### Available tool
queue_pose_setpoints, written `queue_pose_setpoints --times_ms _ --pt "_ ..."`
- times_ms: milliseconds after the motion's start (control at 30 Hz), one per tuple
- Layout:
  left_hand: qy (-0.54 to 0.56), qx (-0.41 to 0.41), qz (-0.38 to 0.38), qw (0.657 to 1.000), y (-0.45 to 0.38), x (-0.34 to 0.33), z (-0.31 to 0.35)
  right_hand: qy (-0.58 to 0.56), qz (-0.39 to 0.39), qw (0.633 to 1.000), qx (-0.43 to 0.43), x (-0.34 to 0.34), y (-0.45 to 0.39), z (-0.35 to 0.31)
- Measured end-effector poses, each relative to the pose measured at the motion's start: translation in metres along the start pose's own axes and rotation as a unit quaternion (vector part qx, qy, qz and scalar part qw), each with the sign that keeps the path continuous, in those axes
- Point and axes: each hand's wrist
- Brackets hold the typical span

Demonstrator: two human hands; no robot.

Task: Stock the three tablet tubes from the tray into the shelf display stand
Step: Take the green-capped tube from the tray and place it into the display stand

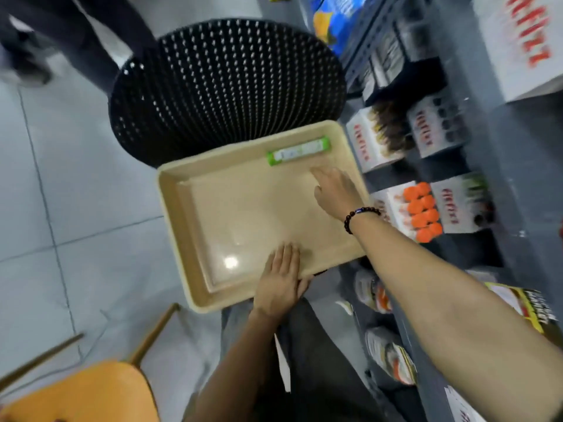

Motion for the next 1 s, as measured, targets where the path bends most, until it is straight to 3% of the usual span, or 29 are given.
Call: queue_pose_setpoints --times_ms 133,267,500,667,800,1000 --pt "-0.041 -0.011 0.076 0.996 0.001 -0.013 -0.002 0.01 0.045 0.998 0.034 -0.021 -0.03 0.0" --pt "-0.076 -0.01 0.131 0.988 0.0 -0.022 -0.002 0.019 0.071 0.997 0.01 -0.028 -0.056 -0.002" --pt "-0.087 0.009 0.139 0.986 0.0 -0.018 -0.001 0.082 0.122 0.989 -0.006 -0.028 -0.061 0.003" --pt "-0.081 0.013 0.132 0.988 0.0 -0.014 0.0 0.008 0.138 0.989 -0.042 -0.032 -0.05 0.01" --pt "-0.075 0.011 0.122 0.99 0.001 -0.013 0.0 -0.02 0.116 0.992 -0.045 -0.029 -0.046 0.014" --pt "-0.063 0.015 0.103 0.993 0.001 -0.011 0.0 0.049 0.095 0.992 -0.06 -0.023 -0.046 0.022"
Point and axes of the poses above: each hand's wrist, its own y-axis away from the middle knuckle, its own x-axis out of the back of the hand, z = x × y, and after that the axes turned 7 degrees about -y, right-handed
